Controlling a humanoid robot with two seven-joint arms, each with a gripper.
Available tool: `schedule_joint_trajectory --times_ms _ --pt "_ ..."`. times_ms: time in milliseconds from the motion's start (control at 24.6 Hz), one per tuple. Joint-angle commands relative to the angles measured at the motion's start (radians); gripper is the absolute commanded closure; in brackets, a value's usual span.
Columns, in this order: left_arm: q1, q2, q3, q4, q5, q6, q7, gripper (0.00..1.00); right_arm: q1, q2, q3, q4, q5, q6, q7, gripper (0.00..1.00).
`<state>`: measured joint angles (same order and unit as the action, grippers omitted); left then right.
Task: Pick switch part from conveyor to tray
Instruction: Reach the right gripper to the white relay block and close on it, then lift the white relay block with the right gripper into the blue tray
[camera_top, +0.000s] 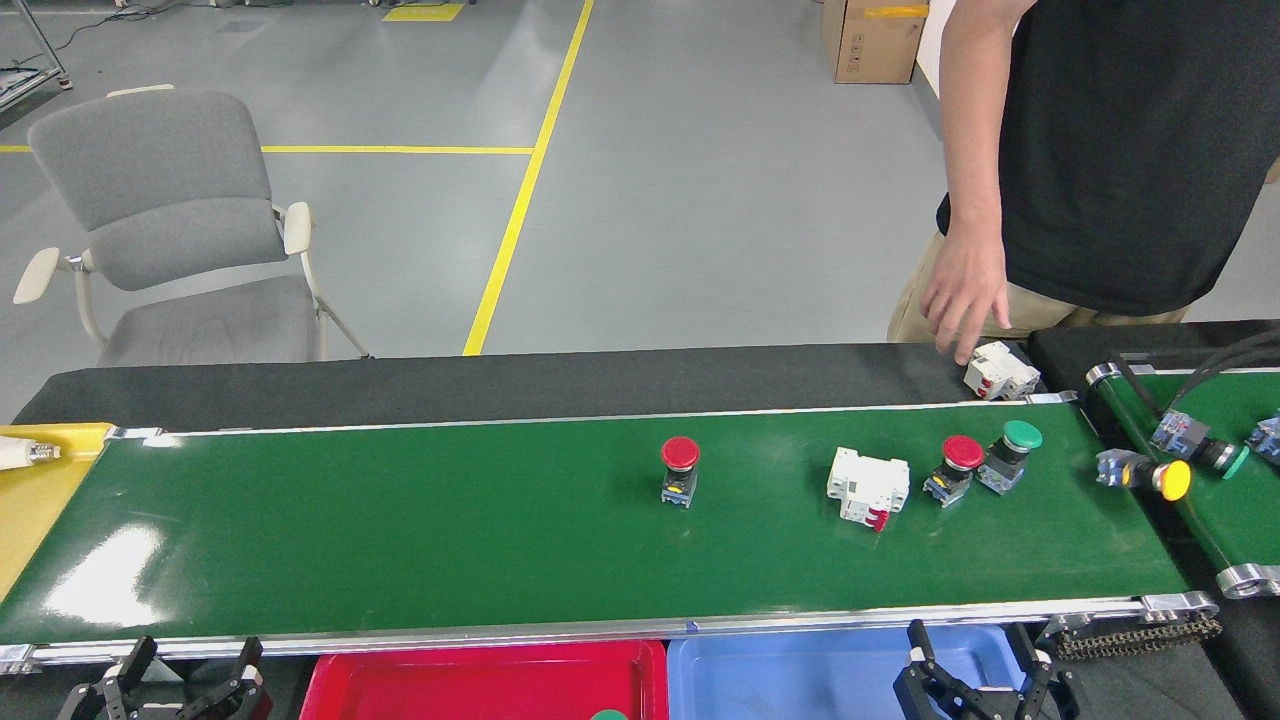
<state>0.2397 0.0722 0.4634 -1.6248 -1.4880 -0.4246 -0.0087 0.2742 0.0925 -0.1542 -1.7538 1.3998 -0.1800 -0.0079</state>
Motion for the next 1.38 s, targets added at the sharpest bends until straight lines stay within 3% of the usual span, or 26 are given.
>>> schedule_joint_trajectory --times_ms 0,163,325,488,854,1098,1139,1220,1342 --pt "-0.017 -0.006 0.006 -0.006 0.005 0.05 0.003 0.0 -0.053 -0.023 0.021 -0.001 0.042 0.011 0.002 0.0" --pt "-0.022 -0.006 0.014 0.01 0.012 0.098 0.001 0.01 -0.184 -0.014 0.139 0.092 0.117 0.045 0.039 0.01" --pt "-0.023 -0.006 0.012 0.014 0.02 0.104 0.001 0.01 -0.311 -0.027 0.298 0.234 0.119 0.192 0.077 0.01" --pt "-0.023 -0.005 0.004 0.016 0.02 0.101 0.001 0.01 -0.375 -0.023 0.383 0.31 0.117 0.264 0.077 0.0" --pt "-0.023 -0.002 -0.017 0.013 0.015 0.093 0.001 0.01 -0.484 -0.004 0.406 0.451 0.116 0.277 0.083 0.01" --pt "-0.028 0.001 -0.02 0.014 0.014 0.093 0.001 0.01 -0.586 0.049 0.42 0.593 0.107 0.297 0.078 0.02" --pt "-0.028 0.003 -0.022 0.016 0.014 0.095 -0.001 0.01 -0.59 0.052 0.421 0.594 0.105 0.312 0.078 0.1" --pt "-0.03 0.005 -0.02 0.016 0.014 0.095 0.001 0.01 -0.592 0.044 0.432 0.594 0.104 0.312 0.083 0.5" --pt "-0.03 0.005 -0.02 0.016 0.014 0.095 0.001 0.01 -0.592 0.03 0.459 0.599 0.097 0.309 0.091 0.82"
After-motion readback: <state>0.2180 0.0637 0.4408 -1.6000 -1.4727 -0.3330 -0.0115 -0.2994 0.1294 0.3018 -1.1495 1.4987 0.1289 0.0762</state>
